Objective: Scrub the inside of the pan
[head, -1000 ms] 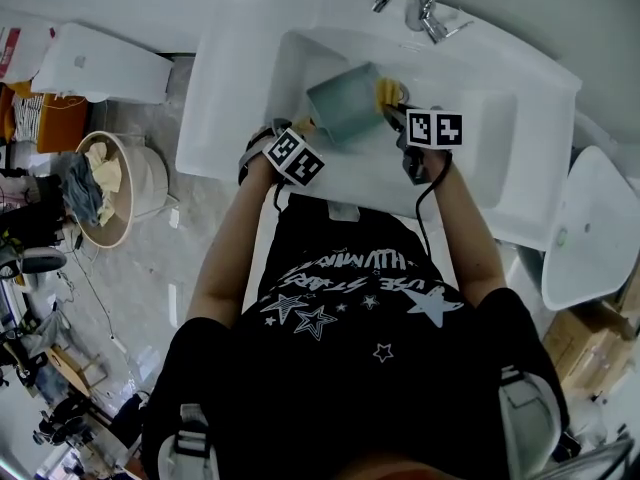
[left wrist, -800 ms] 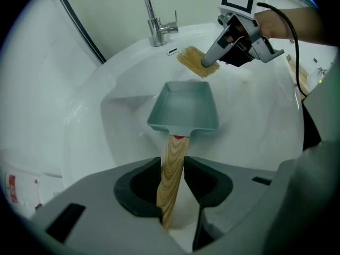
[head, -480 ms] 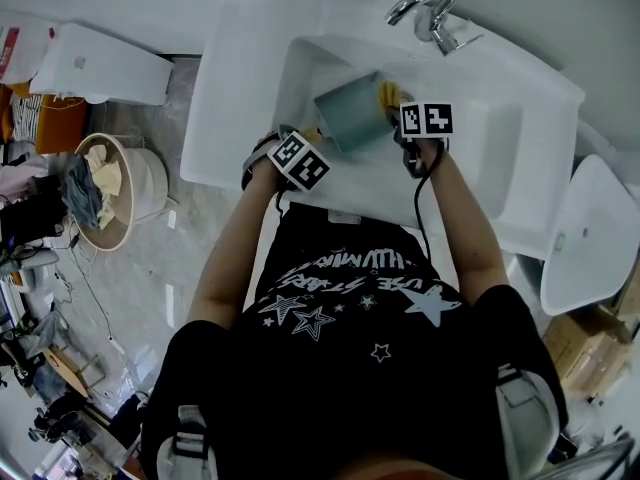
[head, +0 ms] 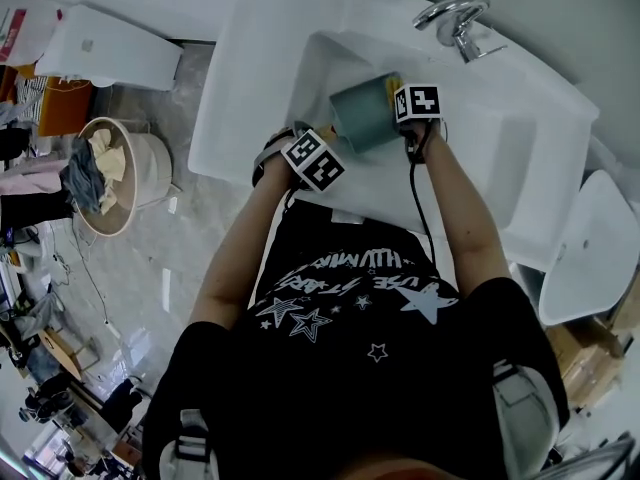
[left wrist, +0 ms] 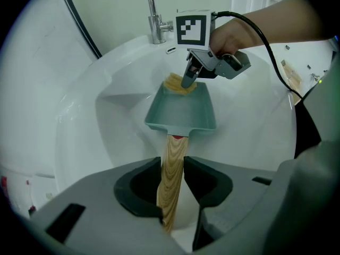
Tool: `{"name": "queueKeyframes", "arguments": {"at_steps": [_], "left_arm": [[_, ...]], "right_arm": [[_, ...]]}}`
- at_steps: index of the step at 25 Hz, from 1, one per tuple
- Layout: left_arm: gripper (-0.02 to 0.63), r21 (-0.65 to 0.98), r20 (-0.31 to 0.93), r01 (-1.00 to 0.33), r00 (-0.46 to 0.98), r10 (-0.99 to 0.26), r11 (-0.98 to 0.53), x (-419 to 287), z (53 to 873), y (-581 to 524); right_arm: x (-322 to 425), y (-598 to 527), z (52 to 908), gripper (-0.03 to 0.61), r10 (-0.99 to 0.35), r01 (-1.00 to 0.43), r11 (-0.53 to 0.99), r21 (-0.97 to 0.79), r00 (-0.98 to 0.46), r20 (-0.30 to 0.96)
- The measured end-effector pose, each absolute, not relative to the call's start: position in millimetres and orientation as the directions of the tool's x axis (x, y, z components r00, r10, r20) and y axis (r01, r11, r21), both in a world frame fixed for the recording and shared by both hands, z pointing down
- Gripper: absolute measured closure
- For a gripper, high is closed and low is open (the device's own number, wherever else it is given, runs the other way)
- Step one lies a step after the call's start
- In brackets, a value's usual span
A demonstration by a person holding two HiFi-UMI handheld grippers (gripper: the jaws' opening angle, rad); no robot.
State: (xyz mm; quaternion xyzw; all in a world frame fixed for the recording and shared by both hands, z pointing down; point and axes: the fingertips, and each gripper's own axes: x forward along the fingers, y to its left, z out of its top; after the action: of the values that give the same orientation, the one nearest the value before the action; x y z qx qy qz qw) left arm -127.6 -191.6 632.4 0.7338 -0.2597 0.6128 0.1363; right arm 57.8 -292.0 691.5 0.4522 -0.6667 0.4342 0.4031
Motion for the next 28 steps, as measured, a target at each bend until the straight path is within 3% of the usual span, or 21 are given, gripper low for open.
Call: {"name": "queueKeyframes", "arguments": {"at_steps": [7, 12, 28], "left_arm": [[0.472, -0.091, 0.974, -0.545, 0.125, -0.188, -0.834, -129, 633, -193], [0.472, -0.076, 0.975, -0.548, 0.134, -0.178, -0.833, -130, 635, -193], [0.469, -0.054, 0.973, -0.562, 0.155, -0.169, -0.826, -133, 637, -190]], "right_arm": [[54, -300, 709, 0.502, -0.206, -0.968, 0.201, -0.15, -0.192, 0.96], [46, -303, 712, 0.502, -0.16, -0.954, 0.273, -0.123, -0.171, 0.972], [-8, -276, 701, 0.502, -0.075, -0.844, 0.484, -0.23, -0.302, 0.95]]}}
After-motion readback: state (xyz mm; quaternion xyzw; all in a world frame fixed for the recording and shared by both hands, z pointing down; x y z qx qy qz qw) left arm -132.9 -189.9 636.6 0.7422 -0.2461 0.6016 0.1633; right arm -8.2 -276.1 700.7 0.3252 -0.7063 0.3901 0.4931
